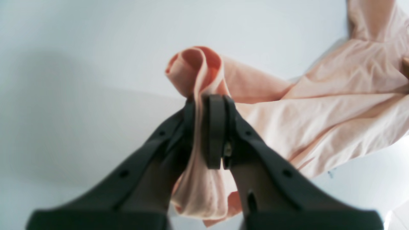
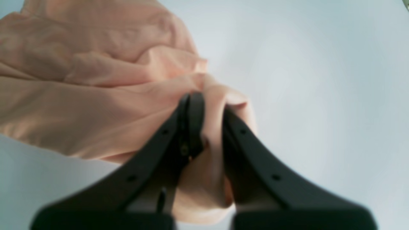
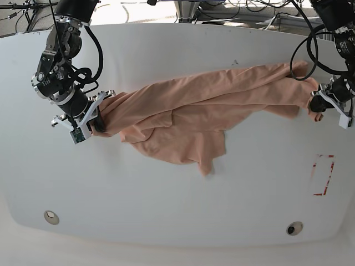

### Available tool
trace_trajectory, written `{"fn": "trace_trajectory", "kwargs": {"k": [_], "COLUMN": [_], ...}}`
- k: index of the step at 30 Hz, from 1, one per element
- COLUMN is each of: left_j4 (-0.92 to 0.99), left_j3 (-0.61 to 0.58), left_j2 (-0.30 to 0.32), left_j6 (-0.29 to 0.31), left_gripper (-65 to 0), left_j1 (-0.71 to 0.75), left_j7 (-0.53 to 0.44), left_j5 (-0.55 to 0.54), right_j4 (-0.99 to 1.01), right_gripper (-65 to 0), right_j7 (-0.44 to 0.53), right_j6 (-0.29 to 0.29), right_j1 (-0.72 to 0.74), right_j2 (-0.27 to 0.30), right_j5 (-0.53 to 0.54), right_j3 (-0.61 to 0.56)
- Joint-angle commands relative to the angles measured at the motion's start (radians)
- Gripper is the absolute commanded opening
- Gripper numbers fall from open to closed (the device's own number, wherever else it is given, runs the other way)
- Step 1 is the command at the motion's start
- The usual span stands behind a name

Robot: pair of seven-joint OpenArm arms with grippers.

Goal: Fold the T-shirt properly
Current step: 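Regrasp the shirt edge with the left gripper and stretch it, then lift the shirt with both grippers and swing it toward the robot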

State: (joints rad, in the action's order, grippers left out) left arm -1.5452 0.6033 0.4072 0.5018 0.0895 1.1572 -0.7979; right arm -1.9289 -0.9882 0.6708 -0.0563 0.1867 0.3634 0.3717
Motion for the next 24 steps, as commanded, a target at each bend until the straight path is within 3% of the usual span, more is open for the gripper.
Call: {"fn": "trace_trajectory", "kwargs": {"k": [1, 11, 20, 24], "left_j4": [-0.082, -0.338, -0.346, -0.312], "left_j3": [0.025, 0.097, 0.106, 0.103], "left_j2": [0.026, 0.034, 0.074, 0.072], "left_j6": [0.004, 0.004, -0.007, -0.078], "left_gripper": [-63.3, -63.3, -63.3, -63.3], "left_j1": [-0.006, -0.043, -0.337, -0.488], "left_j7": [-0.015, -0.007, 0.034, 0.037], "left_j5": [-0.012, -0.015, -0.007, -0.005], "right_j4": [-0.017, 0.021, 0.139, 0.214], "right_gripper": [-65.0, -65.0, -65.0, -65.0], "right_j7": [0.027, 0.021, -0.042, -0.044], "right_j6": [-0.003, -0.009, -0.010, -0.009], "right_j1": [0.023, 0.134, 0.367, 0.479], "right_j2": [0.014, 0.055, 0.107, 0.129], "right_j5": [0.010, 0.004, 0.003, 0.004], "right_j3": [0.005, -0.015, -0.030, -0.033]}}
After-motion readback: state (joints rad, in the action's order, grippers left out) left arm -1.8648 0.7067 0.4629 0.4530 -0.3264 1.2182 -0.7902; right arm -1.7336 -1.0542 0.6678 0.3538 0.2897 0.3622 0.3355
